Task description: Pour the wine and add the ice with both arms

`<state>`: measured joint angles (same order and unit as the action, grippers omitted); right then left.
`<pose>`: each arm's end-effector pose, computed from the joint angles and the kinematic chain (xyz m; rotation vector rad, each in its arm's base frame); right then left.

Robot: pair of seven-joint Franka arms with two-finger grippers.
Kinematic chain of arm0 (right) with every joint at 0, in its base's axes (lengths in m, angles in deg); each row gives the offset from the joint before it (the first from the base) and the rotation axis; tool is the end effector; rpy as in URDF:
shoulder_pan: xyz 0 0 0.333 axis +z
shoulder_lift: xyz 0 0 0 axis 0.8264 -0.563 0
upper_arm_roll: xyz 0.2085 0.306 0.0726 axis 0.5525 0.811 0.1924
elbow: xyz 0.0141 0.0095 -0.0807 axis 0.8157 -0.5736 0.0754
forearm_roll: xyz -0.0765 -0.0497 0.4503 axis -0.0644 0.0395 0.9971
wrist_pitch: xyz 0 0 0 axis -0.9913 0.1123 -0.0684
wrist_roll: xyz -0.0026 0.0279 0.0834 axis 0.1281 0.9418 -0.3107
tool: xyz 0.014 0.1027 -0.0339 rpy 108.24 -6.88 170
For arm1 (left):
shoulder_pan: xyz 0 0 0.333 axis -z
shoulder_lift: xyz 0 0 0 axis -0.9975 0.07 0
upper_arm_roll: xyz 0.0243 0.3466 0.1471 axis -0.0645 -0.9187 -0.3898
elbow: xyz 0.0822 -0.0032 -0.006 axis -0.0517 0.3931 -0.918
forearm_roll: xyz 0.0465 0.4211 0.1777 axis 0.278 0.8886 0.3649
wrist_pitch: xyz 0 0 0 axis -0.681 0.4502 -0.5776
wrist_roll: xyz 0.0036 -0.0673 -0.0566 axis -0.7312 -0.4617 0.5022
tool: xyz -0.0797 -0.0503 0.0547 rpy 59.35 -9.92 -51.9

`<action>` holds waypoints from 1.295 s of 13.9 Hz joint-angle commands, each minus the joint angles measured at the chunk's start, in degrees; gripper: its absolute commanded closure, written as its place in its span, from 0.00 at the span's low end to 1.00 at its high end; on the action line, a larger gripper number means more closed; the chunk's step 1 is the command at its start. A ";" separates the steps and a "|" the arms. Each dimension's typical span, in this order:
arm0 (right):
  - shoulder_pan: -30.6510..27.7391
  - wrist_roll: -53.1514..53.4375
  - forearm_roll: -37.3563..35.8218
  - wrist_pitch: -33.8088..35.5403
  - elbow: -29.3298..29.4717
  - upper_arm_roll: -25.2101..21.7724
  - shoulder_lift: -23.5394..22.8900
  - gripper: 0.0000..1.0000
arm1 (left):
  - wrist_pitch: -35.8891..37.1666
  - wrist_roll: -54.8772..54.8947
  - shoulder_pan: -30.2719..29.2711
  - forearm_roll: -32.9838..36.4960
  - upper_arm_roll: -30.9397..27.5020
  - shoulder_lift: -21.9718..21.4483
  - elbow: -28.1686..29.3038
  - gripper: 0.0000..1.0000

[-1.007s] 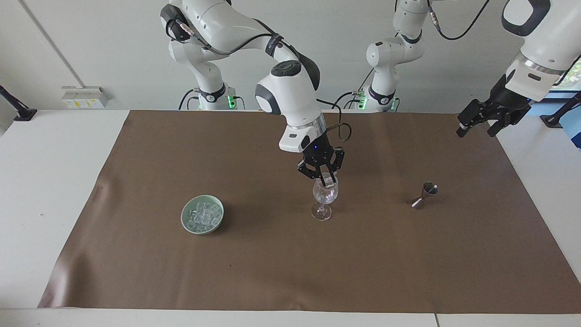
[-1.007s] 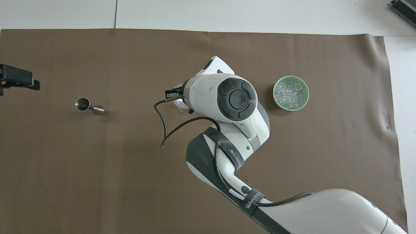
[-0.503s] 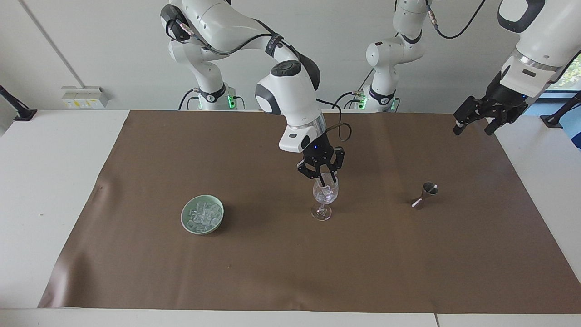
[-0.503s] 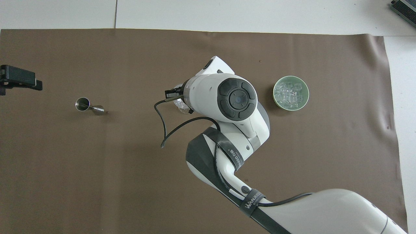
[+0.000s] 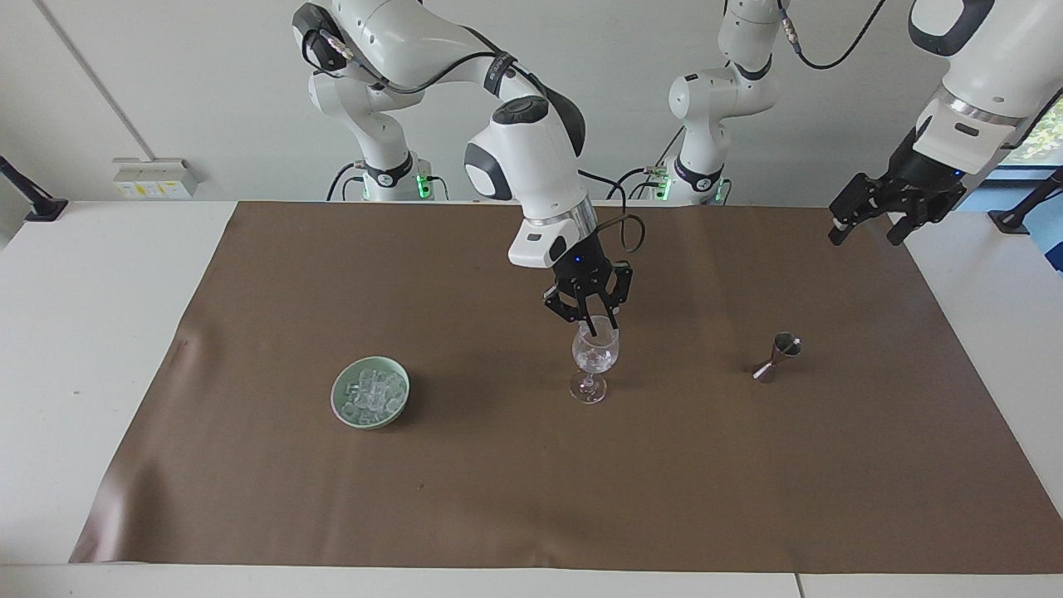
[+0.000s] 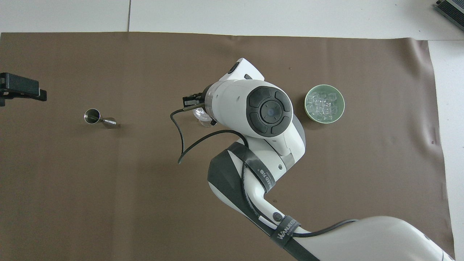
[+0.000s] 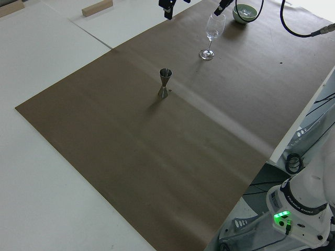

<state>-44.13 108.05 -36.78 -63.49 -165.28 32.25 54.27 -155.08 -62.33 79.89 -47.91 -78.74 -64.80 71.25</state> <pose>0.6641 0.4536 0.5319 -2.7422 -0.2278 -0.5453 0.6384 -0.0162 0.7201 3.0300 0.0517 0.1172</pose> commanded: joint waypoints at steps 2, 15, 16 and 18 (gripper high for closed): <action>-2.45 1.26 -0.67 0.69 -0.26 0.46 3.80 0.61 | 0.91 0.98 1.52 2.58 -1.01 -2.44 1.19 0.00; -15.20 -1.63 2.49 18.17 -0.35 0.46 17.43 0.53 | 1.97 6.87 3.63 8.22 -0.92 -3.84 3.83 0.00; -16.60 -3.81 2.58 20.79 -0.26 0.46 18.48 0.52 | 1.71 6.87 3.46 8.13 -0.83 -3.84 3.66 0.00; -20.46 -10.48 3.45 27.20 -0.35 0.37 20.68 0.43 | 1.79 7.48 2.41 6.55 -0.92 -3.84 3.39 0.00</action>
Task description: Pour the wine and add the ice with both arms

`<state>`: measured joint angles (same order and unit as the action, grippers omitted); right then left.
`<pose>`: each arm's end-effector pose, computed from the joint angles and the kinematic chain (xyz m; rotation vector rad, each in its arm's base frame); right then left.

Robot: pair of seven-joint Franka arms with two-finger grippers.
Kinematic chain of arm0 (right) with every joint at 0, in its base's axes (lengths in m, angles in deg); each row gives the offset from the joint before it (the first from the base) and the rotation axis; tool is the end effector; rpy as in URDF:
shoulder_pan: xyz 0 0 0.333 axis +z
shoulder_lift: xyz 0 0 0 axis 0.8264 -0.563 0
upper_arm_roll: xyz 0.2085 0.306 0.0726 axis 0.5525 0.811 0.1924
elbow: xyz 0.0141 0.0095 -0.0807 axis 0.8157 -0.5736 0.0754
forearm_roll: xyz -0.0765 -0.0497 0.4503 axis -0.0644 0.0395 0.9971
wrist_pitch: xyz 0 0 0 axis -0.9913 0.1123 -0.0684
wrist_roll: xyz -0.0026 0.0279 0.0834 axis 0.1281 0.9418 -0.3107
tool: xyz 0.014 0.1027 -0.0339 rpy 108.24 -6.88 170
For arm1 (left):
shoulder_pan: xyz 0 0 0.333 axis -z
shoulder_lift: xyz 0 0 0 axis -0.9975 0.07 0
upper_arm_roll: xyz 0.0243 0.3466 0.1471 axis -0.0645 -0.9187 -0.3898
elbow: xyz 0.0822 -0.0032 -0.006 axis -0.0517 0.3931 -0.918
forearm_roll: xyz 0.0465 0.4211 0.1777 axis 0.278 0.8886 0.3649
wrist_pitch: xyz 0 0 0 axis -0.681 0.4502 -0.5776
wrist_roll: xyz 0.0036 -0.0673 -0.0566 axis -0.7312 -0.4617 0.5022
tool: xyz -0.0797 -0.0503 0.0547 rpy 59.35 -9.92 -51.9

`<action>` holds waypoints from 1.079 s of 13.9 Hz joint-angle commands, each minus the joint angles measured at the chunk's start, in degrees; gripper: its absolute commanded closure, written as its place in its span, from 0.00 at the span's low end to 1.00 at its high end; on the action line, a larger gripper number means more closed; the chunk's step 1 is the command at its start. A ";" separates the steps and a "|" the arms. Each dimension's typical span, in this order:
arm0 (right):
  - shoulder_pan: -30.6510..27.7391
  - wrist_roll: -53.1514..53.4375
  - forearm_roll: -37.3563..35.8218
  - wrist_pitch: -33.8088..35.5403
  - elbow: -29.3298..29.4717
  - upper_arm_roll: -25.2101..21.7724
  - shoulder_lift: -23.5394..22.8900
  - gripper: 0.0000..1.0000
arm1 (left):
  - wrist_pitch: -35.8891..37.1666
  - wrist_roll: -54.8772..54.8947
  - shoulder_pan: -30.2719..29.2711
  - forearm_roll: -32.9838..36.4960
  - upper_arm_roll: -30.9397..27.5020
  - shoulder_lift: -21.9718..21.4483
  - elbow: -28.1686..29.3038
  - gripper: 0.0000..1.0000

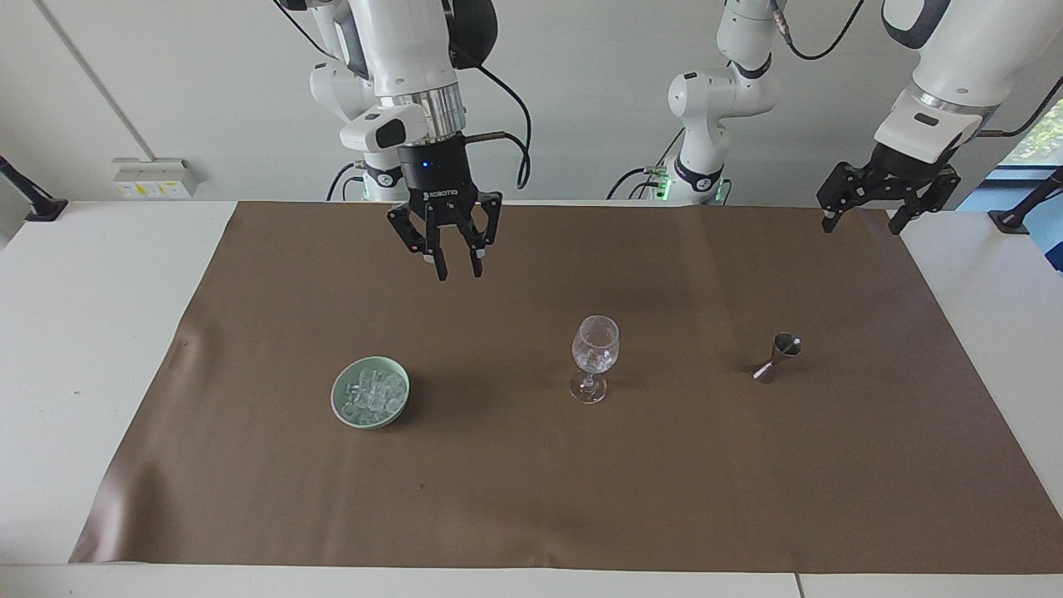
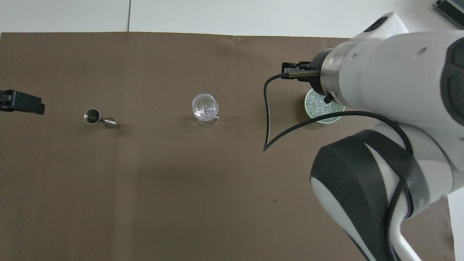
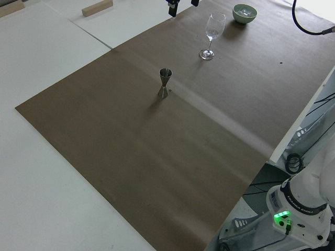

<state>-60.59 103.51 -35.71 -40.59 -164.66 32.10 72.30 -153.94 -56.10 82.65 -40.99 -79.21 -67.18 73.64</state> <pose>0.6546 0.2434 0.7049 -2.9854 0.0313 -0.5962 0.6204 -0.0297 0.7210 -3.1161 0.1731 -0.0937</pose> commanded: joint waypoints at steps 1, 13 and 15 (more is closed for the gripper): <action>-5.67 -7.98 4.21 6.85 -0.97 0.34 3.35 0.34 | 1.18 1.61 -0.54 -0.72 -0.37 -1.64 0.74 0.00; -1.56 -29.80 5.11 24.10 -1.58 -25.23 8.98 0.00 | 5.23 1.00 -0.45 -1.69 0.34 -2.43 0.56 0.00; -1.56 -29.62 5.02 24.71 -1.93 -25.24 9.15 0.00 | 4.88 1.08 0.33 -1.69 -0.01 -2.34 0.39 0.00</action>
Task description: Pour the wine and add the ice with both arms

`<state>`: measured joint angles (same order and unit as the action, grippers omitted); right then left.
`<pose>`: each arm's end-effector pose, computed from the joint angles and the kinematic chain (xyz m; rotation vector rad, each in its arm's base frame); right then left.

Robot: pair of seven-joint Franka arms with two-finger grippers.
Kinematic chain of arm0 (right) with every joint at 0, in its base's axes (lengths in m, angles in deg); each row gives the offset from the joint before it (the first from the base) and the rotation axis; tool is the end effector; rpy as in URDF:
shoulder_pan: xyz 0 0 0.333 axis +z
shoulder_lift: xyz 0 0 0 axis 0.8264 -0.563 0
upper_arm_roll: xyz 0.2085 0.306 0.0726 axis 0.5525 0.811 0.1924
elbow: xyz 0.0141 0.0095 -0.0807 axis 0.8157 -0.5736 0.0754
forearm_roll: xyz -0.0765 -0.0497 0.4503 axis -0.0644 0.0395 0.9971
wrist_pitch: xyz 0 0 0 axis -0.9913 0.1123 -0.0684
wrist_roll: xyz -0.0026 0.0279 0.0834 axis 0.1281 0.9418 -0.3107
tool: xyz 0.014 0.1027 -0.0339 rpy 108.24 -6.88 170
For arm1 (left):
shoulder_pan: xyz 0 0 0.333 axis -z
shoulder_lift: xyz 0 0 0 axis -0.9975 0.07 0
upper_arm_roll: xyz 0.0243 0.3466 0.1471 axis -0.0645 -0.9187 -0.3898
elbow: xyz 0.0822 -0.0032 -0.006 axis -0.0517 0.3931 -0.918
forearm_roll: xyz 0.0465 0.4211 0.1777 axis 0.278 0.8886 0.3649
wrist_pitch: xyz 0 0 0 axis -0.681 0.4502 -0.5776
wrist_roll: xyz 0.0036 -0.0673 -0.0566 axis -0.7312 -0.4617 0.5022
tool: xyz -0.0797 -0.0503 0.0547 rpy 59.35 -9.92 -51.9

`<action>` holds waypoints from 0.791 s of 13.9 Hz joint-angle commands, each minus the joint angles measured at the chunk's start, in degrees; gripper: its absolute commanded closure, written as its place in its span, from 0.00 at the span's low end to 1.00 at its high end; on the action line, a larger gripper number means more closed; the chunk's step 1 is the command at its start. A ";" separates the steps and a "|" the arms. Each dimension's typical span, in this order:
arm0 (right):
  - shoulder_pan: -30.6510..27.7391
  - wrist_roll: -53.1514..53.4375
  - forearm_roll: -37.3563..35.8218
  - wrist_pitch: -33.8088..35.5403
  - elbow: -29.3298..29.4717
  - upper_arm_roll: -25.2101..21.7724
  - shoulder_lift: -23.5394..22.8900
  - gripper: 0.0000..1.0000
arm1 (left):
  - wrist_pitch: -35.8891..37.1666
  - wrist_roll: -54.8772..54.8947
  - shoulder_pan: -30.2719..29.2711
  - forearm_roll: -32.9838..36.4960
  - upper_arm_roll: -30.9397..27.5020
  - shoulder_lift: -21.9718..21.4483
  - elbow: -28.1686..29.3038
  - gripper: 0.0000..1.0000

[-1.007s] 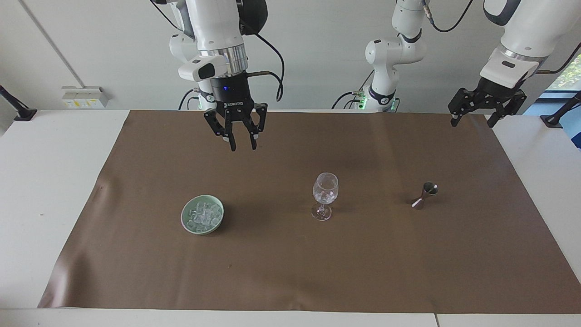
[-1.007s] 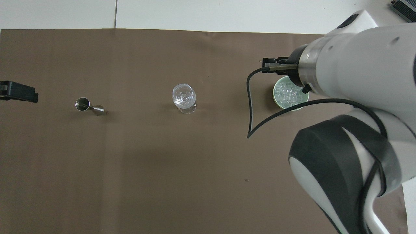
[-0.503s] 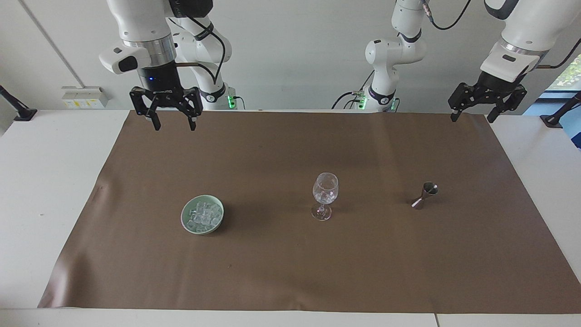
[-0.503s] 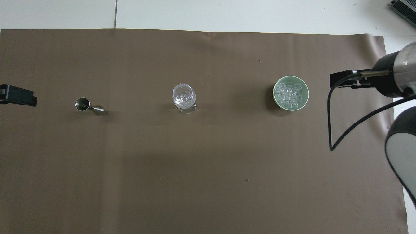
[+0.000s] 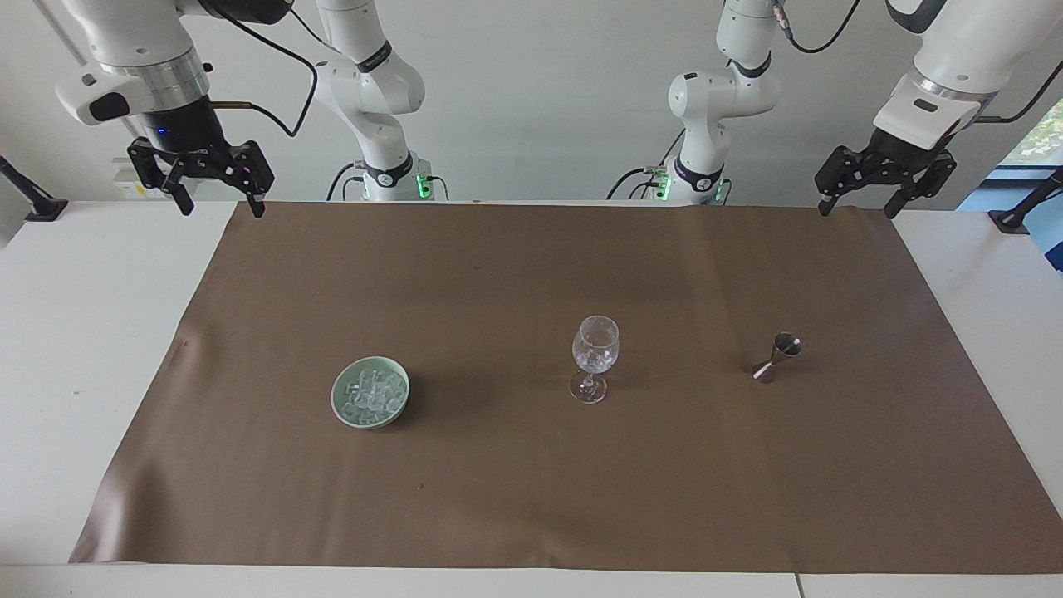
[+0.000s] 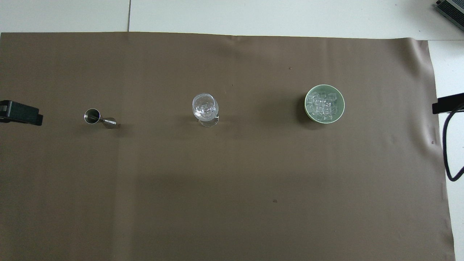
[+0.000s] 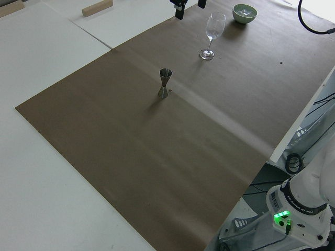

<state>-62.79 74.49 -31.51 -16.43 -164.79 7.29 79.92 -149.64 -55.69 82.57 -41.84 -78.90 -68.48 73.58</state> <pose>0.6140 -0.0501 0.7361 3.0796 -0.0044 0.1415 0.6033 -0.0338 0.7285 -3.1289 0.1920 -0.0135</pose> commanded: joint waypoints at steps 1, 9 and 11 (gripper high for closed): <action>0.64 -0.34 0.82 0.65 -1.81 -0.42 1.54 0.00 | 0.40 0.85 1.56 -0.75 -0.75 -1.04 0.53 0.00; 2.22 -0.16 0.82 0.30 -1.54 -0.59 1.54 0.00 | 0.83 1.03 1.66 -0.57 -0.85 -1.21 0.62 0.00; 2.31 -0.33 0.91 0.38 -1.63 -1.47 1.63 0.00 | 0.93 1.03 1.40 -0.57 -0.85 -1.21 0.62 0.00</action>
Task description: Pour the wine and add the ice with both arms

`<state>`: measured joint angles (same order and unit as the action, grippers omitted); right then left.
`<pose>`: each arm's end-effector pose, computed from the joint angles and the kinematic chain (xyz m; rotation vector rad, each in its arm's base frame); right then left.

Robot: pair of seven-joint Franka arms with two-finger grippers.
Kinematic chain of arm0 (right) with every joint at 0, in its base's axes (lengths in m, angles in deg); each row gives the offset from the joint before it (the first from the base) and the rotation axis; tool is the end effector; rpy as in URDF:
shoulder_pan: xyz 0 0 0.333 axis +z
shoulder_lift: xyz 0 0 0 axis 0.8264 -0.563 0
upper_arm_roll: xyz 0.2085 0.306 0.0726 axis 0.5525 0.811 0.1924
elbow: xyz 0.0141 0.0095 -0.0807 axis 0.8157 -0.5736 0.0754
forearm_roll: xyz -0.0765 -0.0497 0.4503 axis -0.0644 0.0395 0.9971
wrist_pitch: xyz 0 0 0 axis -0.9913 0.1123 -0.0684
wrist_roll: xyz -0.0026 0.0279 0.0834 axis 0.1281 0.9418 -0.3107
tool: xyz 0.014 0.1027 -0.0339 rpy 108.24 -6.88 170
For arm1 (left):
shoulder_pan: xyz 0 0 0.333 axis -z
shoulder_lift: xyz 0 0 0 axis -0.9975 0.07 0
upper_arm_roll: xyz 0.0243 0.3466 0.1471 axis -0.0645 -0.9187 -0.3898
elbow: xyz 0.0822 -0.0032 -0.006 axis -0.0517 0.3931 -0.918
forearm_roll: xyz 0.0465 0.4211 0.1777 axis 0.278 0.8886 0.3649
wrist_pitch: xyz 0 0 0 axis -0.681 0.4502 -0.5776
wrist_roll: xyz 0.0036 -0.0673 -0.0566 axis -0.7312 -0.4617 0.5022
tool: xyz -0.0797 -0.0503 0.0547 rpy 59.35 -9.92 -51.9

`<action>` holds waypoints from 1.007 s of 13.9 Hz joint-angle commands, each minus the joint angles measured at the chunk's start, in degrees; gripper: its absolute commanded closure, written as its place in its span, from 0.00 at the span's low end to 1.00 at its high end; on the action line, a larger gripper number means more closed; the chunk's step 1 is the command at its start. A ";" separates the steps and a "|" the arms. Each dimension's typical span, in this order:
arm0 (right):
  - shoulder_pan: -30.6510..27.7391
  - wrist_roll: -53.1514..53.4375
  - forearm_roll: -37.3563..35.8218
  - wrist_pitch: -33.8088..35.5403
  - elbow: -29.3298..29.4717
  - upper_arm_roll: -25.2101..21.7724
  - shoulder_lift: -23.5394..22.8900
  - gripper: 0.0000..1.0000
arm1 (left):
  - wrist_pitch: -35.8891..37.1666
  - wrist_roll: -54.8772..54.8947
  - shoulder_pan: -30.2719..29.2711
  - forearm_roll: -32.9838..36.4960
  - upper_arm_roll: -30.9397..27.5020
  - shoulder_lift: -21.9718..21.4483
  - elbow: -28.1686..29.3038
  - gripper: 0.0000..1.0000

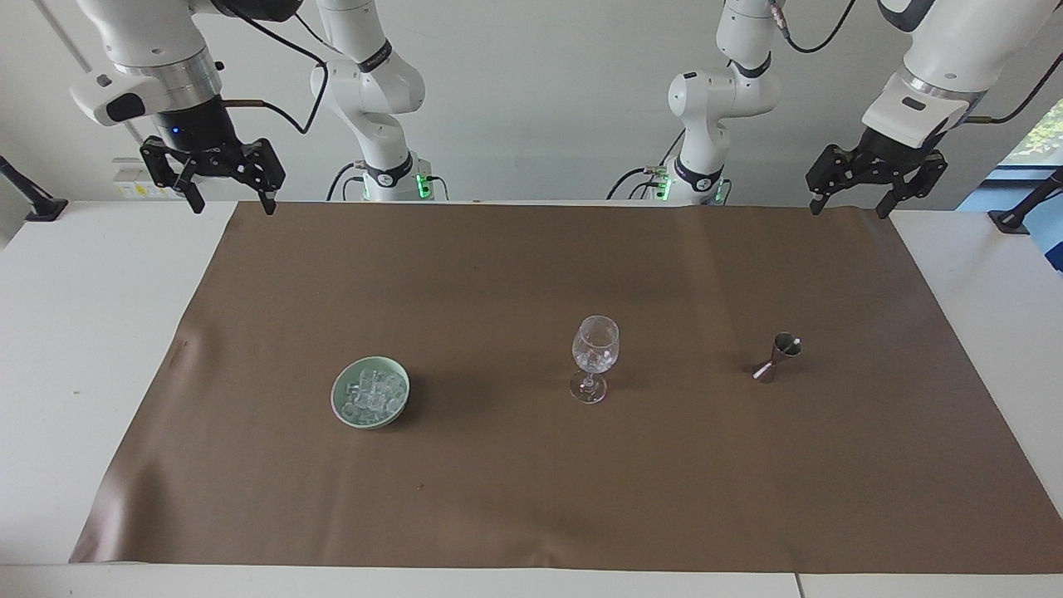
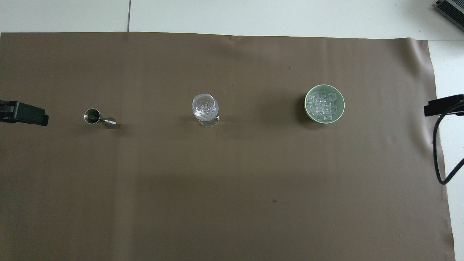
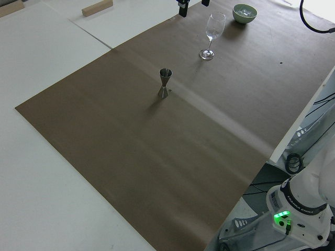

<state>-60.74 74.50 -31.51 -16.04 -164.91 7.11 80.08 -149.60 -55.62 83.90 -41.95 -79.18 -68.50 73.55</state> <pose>0.6136 -0.0299 0.7360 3.0814 0.0454 0.1336 0.6024 -0.0451 0.7289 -3.1289 0.2229 -0.0139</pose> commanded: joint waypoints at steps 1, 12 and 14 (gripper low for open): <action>1.57 -0.44 0.91 -0.01 -1.59 -2.69 1.46 0.00 | 1.32 0.17 -0.02 -0.46 -0.57 -1.45 0.91 0.00; 2.37 -0.70 4.51 2.53 -1.42 -5.52 1.46 0.00 | -1.75 -0.01 0.15 -0.73 -0.48 -4.62 5.22 0.00; 2.46 -0.70 4.51 4.55 -1.59 -5.52 1.99 0.00 | -1.75 0.16 0.06 -0.73 -0.48 -4.62 5.22 0.00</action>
<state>-58.35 74.50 -28.50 -12.89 -164.96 2.07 80.28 -150.23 -55.68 83.89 -41.95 -79.32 -71.79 77.30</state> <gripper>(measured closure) 0.000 0.000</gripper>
